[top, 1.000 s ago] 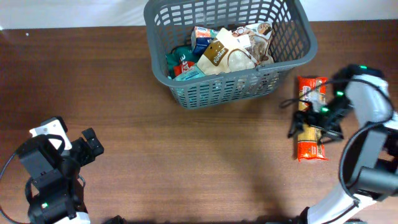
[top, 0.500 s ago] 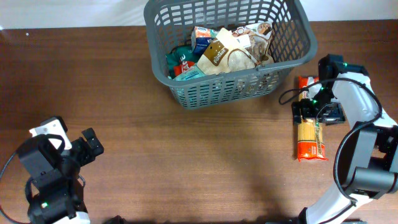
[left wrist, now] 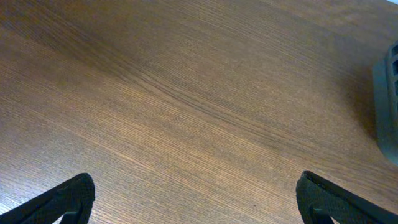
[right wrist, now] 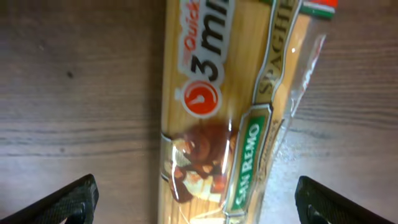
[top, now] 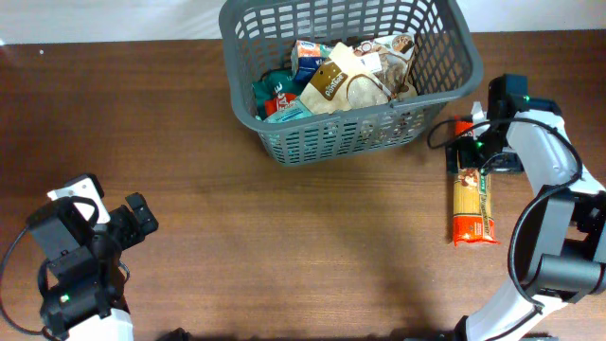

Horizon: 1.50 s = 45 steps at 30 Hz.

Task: Pack container
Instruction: 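Lower the right gripper onto the spaghetti pack's upper end, then close the right gripper on the spaghetti pack and lift it upright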

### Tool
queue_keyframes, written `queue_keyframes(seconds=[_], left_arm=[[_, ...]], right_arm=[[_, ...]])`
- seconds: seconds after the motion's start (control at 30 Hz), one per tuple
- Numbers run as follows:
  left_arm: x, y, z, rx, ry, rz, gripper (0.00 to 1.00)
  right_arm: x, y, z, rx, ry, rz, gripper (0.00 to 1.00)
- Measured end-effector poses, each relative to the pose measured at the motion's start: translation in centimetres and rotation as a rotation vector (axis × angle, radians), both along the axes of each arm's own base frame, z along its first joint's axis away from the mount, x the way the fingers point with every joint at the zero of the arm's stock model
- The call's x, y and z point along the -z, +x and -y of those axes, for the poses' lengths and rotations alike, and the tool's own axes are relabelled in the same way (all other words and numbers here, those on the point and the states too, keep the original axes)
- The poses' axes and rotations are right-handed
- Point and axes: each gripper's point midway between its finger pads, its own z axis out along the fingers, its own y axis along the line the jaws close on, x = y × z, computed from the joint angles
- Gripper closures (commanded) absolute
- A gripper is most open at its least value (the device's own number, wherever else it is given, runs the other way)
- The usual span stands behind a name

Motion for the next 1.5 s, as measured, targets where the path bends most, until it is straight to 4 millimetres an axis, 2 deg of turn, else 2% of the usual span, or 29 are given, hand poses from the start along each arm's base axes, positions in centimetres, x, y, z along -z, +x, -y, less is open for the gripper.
queue_keyframes(seconds=[0.13,0.37,0.47,1.07,1.27,1.3,1.33,1.37,1.4,1.47,1.5], left_arm=[[0.0,0.0,0.0,0.0,0.0,0.0,0.01],[-0.1,0.1,0.0,0.0,0.003,0.004,0.01],[-0.1,0.1,0.0,0.0,0.003,0.006,0.01],[-0.2,0.2,0.2,0.014,-0.008,0.013,0.01],[-0.2,0.3,0.4,0.019,-0.013,0.016,0.01],[-0.2,0.3,0.4,0.019,-0.013,0.016,0.01],[-0.2,0.3,0.4,0.019,-0.013,0.016,0.01],[-0.2,0.3,0.4,0.019,-0.013,0.016,0.01],[-0.2,0.3,0.4,0.019,-0.013,0.016,0.01],[-0.2,0.3,0.4,0.02,-0.013,0.016,0.01],[-0.2,0.3,0.4,0.019,-0.013,0.016,0.01]], right_arm=[[0.5,0.0,-0.3,0.012,0.018,0.006,0.01],[3.3,-2.7,-1.3,0.015,0.059,-0.065,0.01],[4.0,-3.2,-1.4,0.015,0.064,-0.076,0.01],[4.5,-4.2,-0.9,0.024,0.046,-0.104,0.01],[4.8,-6.1,0.8,0.09,0.062,-0.155,0.0],[4.8,-6.4,1.2,0.106,0.067,-0.16,0.04],[4.8,-6.7,1.6,0.125,0.078,-0.161,0.12],[4.8,-6.7,1.7,0.136,0.087,-0.16,0.25],[4.8,-6.8,1.8,0.145,0.104,-0.156,0.53],[4.9,-6.9,2.0,0.158,0.115,-0.155,0.74],[4.8,-6.9,2.0,0.163,0.122,-0.153,0.77]])
